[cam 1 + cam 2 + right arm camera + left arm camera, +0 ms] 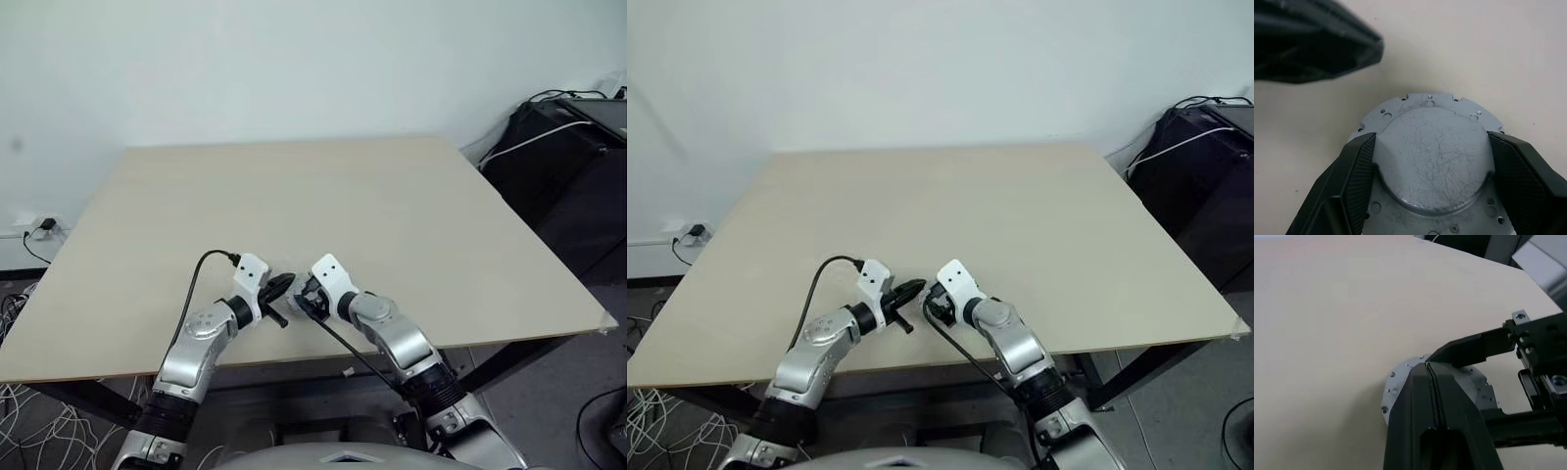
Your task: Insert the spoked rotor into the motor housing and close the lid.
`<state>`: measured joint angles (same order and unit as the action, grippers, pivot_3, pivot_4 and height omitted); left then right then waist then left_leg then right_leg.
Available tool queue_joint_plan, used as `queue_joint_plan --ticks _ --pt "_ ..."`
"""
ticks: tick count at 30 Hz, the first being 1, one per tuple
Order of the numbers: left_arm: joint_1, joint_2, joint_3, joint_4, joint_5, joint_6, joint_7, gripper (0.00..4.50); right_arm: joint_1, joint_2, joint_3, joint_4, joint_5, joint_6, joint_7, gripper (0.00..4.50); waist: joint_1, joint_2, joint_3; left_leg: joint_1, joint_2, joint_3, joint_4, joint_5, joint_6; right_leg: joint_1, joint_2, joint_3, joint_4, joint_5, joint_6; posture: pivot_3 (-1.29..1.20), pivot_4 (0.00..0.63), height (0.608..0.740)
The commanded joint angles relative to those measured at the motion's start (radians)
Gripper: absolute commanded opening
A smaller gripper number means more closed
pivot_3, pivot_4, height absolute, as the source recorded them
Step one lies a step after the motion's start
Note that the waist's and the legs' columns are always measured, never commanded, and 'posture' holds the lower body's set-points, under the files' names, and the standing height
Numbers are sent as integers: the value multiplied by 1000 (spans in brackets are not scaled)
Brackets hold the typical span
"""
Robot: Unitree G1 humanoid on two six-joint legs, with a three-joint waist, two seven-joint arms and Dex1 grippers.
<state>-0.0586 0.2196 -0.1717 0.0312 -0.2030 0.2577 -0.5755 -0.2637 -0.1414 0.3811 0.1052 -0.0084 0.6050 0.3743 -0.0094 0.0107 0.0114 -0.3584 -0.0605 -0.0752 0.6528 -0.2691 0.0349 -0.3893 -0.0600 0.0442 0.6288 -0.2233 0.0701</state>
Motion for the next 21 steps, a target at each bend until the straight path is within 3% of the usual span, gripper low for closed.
queue_joint_plan --ticks 1,10,21 --pt "20 4 12 -52 -9 -12 0 0 26 -28 -5 77 -44 100 -35 3205 0 1 0 0 0 0 0 0 0 0 0 0 0 0 0 0 0 740" --pt "177 -7 7 -139 -19 -11 22 0 18 -52 25 84 -50 159 -15 3205 3 2 -1 5 0 -1 0 -3 -4 7 -1 -1 -1 -1 0 0 0 740" --pt "206 -30 17 -159 -30 -8 57 0 20 -20 -21 124 -65 115 -128 3205 4 2 0 9 0 -2 -1 -3 -5 12 -3 -2 -2 -2 1 0 0 740"
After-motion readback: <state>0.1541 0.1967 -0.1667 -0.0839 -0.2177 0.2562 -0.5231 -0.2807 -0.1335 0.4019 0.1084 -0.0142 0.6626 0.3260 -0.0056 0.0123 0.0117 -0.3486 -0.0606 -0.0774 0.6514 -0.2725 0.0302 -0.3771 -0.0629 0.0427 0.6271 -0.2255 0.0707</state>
